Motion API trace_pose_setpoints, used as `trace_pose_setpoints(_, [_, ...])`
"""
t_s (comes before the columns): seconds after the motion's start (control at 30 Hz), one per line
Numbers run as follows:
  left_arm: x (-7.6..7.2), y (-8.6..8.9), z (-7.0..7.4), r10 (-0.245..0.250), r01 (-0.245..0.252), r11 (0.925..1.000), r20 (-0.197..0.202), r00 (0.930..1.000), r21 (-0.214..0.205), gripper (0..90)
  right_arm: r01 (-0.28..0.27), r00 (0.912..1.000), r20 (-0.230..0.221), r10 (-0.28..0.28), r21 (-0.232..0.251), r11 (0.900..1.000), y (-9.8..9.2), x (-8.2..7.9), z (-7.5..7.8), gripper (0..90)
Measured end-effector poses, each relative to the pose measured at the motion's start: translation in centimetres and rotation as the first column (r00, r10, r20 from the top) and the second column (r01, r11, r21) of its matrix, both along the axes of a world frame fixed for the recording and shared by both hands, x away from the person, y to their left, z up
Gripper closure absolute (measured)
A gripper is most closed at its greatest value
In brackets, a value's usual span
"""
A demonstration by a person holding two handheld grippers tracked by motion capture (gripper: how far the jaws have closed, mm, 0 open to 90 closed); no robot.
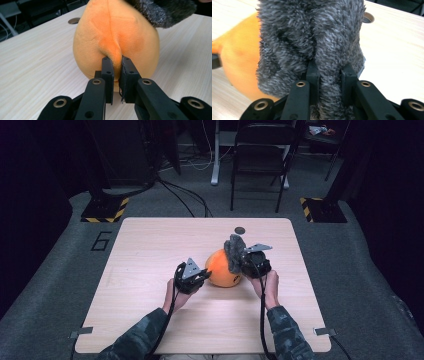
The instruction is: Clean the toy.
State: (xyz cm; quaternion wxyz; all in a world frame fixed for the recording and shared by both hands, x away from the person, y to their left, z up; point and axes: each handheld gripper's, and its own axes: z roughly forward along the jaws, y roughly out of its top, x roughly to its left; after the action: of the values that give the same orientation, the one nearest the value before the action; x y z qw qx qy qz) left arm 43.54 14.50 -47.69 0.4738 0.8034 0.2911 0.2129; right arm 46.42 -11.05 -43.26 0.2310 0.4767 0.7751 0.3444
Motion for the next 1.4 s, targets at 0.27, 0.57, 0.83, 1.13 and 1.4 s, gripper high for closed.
trace_pose_setpoints(0.27, [0.9, 1.7, -0.6, 0.090, -0.096, 0.9940, -0.095, 0.9914, -0.053, 80.7, 0.139, 0.9897, -0.033, -0.139, -0.007, 0.9903, -4.9, -0.1, 0.5, 71.6])
trace_pose_setpoints(0.57, [1.9, 3.3, -1.6, 0.150, -0.172, 0.9805, -0.197, 0.9688, -0.096, 78.9, 0.237, 0.9596, -0.129, -0.250, -0.109, 0.9654, -9.3, 0.5, -2.8, 66.9])
trace_pose_setpoints(0.83, [2.6, 3.6, -1.9, 0.209, -0.221, 0.9737, -0.166, 0.9639, -0.057, 67.3, 0.269, 0.9375, -0.191, -0.291, -0.133, 0.9540, -9.9, 1.6, -6.2, 47.8])
trace_pose_setpoints(1.13, [2.7, 4.3, -1.4, 0.239, -0.245, 0.9694, -0.163, 0.9572, -0.014, 36.9, 0.265, 0.9510, -0.151, -0.270, -0.054, 0.9628, -10.2, 0.5, -4.1, 15.2])
trace_pose_setpoints(1.4, [1.3, 5.4, -0.5, 0.238, -0.240, 0.9708, -0.135, 0.9618, 0.006, 20.5, 0.249, 0.9583, -0.144, -0.247, -0.003, 0.9685, -11.5, -1.4, -2.8, 6.8])
